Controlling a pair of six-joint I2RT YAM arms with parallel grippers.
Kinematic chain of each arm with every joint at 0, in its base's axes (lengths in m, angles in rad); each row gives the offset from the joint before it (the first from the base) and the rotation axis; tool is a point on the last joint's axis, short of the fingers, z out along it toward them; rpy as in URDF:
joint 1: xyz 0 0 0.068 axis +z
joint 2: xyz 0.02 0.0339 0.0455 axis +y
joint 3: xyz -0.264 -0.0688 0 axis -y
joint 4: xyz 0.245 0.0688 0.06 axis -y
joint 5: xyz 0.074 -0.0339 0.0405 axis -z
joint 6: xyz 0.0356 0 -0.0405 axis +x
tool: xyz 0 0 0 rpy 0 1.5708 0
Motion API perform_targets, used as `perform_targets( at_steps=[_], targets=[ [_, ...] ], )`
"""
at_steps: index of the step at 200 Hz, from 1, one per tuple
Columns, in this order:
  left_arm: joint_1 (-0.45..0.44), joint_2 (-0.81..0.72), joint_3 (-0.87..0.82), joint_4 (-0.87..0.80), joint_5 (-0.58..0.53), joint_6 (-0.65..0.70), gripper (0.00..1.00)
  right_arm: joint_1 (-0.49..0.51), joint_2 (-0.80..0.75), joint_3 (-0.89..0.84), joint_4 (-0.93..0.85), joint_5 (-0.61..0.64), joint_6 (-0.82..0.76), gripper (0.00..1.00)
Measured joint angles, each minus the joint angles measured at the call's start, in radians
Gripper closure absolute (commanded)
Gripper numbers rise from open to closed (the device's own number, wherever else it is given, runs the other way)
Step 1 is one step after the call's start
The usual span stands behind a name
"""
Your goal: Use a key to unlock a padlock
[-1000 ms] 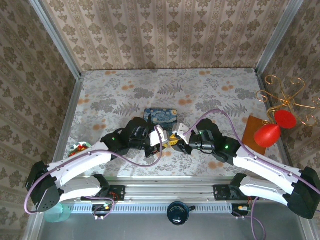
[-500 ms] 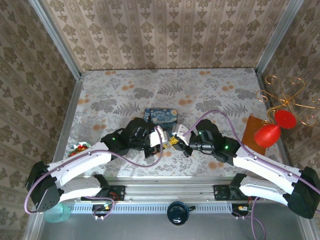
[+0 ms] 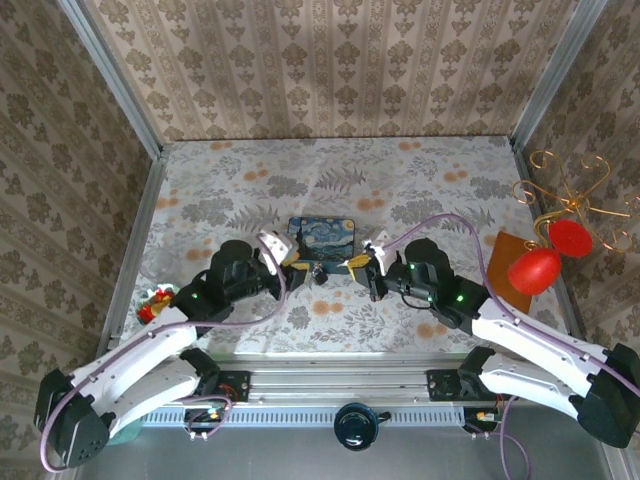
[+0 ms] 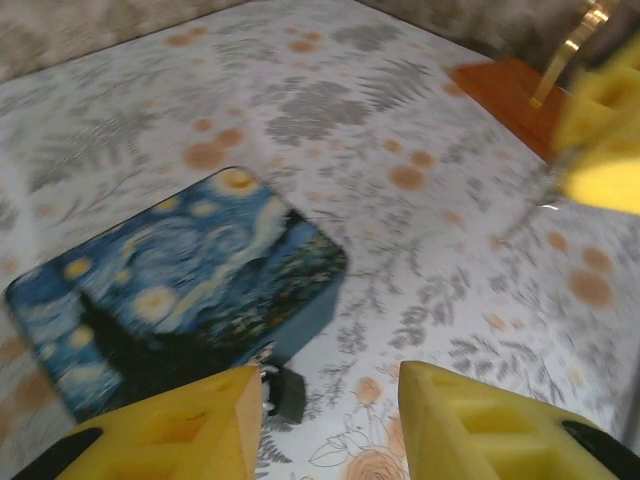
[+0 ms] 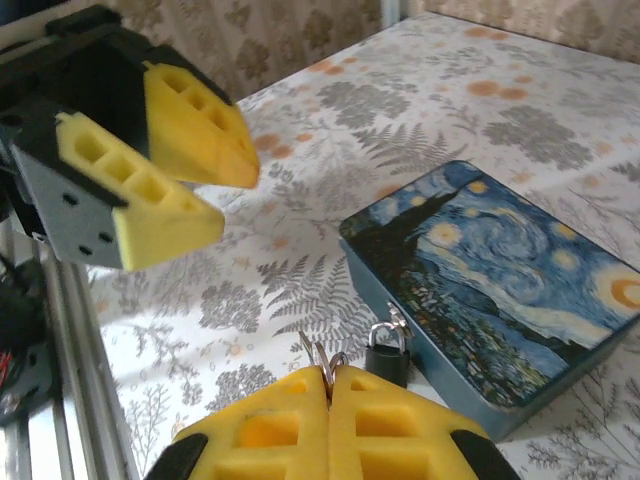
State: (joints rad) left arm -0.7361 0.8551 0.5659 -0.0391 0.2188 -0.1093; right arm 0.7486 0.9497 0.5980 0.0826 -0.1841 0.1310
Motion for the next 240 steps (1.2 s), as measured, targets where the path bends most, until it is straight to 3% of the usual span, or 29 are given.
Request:
perform_targets(
  at_steps=[36,74,112,158,240],
  targets=[
    [0.029,0.113,-0.005,-0.024,-0.077,-0.249,0.53,0.002,0.0,-0.072,0.095,0.108,0.2,1.0],
    [-0.053,0.263,-0.039,-0.011,-0.169,-0.409,0.48,0.018,0.004,-0.146,0.158,0.158,0.319,1.0],
    [-0.088,0.438,-0.025,0.063,-0.245,-0.465,0.47,0.055,0.039,-0.15,0.211,0.187,0.374,1.0],
    [-0.109,0.641,0.122,0.079,-0.325,-0.502,0.42,0.059,0.031,-0.18,0.233,0.22,0.401,1.0],
    [-0.126,0.816,0.285,0.072,-0.412,-0.576,0.37,0.059,0.004,-0.196,0.233,0.234,0.401,1.0]
  ],
)
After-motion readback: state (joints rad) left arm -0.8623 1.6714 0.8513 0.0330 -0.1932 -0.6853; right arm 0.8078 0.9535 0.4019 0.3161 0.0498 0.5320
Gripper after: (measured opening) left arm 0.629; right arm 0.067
